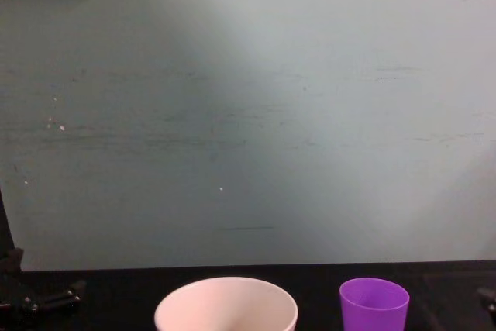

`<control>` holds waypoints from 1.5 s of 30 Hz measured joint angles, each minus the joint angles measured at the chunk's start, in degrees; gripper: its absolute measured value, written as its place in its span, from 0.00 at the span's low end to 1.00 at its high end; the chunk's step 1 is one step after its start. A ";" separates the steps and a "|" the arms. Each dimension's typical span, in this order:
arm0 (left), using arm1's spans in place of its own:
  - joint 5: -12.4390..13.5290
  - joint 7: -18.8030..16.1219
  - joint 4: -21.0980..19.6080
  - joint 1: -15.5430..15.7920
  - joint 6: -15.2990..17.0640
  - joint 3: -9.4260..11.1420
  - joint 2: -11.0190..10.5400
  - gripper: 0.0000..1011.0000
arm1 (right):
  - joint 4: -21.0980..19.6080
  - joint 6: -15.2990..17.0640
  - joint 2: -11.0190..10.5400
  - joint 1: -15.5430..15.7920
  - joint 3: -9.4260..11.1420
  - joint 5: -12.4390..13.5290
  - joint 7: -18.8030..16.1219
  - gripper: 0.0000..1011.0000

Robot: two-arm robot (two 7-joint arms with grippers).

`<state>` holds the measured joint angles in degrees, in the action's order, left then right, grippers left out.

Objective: Pick up the cup and pour the mung beans from the cup into the bowl.

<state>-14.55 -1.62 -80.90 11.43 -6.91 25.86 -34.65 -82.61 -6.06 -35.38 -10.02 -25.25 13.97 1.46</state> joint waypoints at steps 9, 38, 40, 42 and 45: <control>0.00 0.00 0.00 0.00 0.00 0.00 0.00 0.99 | -4.61 1.52 -2.20 4.10 0.60 -0.73 -2.94 0.99; 0.00 0.00 0.00 0.00 0.00 0.00 0.00 0.99 | 8.84 -1.97 14.53 -2.45 0.58 4.75 -16.69 0.99; 0.00 0.00 0.00 0.01 0.00 0.00 0.00 0.99 | 9.28 -2.03 15.05 -2.68 0.79 4.89 -16.86 0.99; 0.00 0.00 0.00 0.00 0.00 0.00 0.00 0.99 | 9.97 -2.09 15.72 -2.98 1.11 5.11 -17.28 0.99; 0.00 0.00 0.00 0.00 0.00 0.00 0.00 0.99 | 10.53 -2.11 16.45 -3.20 1.49 5.36 -17.77 0.99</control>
<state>-14.55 -1.62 -80.90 11.43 -6.91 25.86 -34.65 -72.07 -8.17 -18.93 -13.22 -23.76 19.33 -16.31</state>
